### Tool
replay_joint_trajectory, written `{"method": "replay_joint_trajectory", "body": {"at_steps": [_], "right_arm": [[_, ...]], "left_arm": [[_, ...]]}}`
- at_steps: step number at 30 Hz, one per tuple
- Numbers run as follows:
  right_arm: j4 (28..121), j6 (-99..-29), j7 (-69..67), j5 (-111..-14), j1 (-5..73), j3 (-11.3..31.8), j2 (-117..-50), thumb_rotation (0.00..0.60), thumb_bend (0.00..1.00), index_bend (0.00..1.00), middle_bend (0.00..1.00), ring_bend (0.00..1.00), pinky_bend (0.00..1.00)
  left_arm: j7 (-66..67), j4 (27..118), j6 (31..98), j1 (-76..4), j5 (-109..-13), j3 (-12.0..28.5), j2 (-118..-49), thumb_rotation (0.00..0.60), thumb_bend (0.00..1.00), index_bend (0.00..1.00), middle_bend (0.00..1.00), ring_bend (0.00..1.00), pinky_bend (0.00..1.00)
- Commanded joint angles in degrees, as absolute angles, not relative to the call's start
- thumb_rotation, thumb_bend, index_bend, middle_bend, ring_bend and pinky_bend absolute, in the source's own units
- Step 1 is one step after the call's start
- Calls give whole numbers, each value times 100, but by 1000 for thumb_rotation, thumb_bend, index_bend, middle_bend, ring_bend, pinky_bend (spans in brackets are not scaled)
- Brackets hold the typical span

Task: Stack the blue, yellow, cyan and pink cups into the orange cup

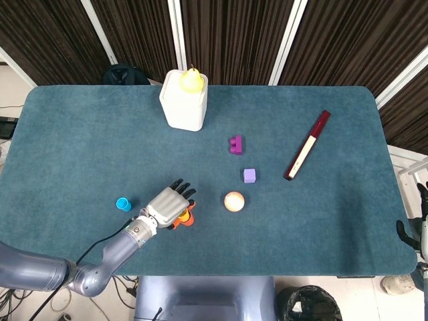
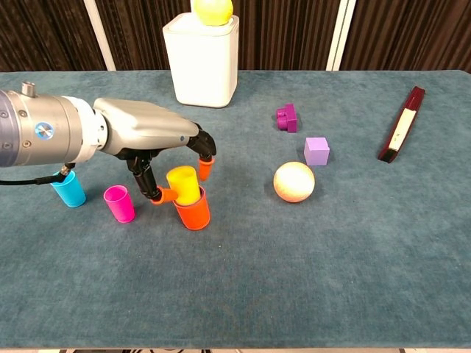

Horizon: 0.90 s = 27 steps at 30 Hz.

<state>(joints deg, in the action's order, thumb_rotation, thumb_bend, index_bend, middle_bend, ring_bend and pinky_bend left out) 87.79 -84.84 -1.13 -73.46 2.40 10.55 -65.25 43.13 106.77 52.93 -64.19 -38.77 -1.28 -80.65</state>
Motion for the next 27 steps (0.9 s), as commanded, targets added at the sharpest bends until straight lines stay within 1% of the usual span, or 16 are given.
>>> {"method": "replay_joint_trajectory", "body": {"at_steps": [1, 4, 9, 13, 20, 27], "right_arm": [[8783, -8484, -112, -7346, 239, 1055, -6524, 600, 424, 36, 0, 51, 0], [8788, -8475, -111, -7353, 240, 1049, -6518, 600, 424, 36, 0, 51, 0], [8786, -8473, -109, -7342, 237, 1053, -6516, 600, 424, 36, 0, 51, 0], [8779, -8466, -100, -7332, 238, 1055, -6519, 600, 424, 36, 0, 51, 0], [8762, -8403, -57, -7311, 260, 1039, -6547, 600, 424, 36, 0, 51, 0], [8770, -8408, -23, -7309, 264, 1040, -6562, 600, 424, 36, 0, 51, 0]], "left_arm": [[4355, 10700, 5270, -6444, -3856, -160, -8036, 600, 265, 212, 92, 0, 0], [4351, 10781, 5250, -6461, -3883, -163, -7933, 600, 250, 160, 89, 0, 0], [4171, 10956, 5409, -6357, -4123, -100, -7653, 600, 244, 146, 89, 0, 0], [3857, 11113, 5617, -6131, -4424, -75, -7349, 600, 244, 156, 89, 0, 0], [3347, 11139, 5750, -5646, -4815, -356, -6676, 600, 244, 191, 89, 0, 0], [2901, 10750, 5760, -5236, -5133, -590, -6467, 600, 244, 225, 89, 0, 0]]}}
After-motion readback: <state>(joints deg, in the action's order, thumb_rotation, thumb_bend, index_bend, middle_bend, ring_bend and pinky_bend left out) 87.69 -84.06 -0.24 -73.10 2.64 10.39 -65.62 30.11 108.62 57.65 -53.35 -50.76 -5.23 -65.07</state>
